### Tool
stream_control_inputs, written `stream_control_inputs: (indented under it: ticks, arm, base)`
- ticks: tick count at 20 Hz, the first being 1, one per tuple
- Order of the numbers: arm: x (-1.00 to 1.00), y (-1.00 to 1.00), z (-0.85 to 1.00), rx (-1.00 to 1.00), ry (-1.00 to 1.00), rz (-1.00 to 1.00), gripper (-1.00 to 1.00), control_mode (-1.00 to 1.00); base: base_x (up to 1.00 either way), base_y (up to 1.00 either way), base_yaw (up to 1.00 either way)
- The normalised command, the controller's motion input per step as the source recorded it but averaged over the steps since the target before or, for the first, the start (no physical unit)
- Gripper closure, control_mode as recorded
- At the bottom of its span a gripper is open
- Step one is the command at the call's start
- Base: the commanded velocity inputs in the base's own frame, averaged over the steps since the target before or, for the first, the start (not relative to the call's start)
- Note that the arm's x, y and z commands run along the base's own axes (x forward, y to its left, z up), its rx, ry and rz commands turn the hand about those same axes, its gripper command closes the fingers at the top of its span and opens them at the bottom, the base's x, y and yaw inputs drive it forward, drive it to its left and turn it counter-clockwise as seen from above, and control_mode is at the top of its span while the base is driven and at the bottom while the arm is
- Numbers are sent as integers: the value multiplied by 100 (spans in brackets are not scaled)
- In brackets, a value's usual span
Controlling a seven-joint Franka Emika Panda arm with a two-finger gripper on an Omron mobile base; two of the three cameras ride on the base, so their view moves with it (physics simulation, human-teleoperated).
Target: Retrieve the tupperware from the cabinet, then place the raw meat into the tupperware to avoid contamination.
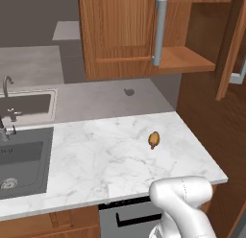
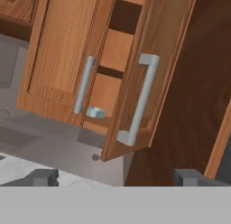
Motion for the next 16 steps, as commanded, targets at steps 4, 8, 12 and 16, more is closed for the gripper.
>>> stream_control_inputs:
  ticks: [4,8,12,16]
  arm:
    - [-22,95,-66,0,0,1,-100,-100]
    - [-1,92,-47,0,-1,0,-100,-100]
    - [1,57,-4,1,-17,0,-100,-100]
    - [15,58,11,0,-25,-2,-100,-100]
  base:
    - [0,0,0]
    - [0,0,0]
    - [0,0,0]
    - [0,0,0]
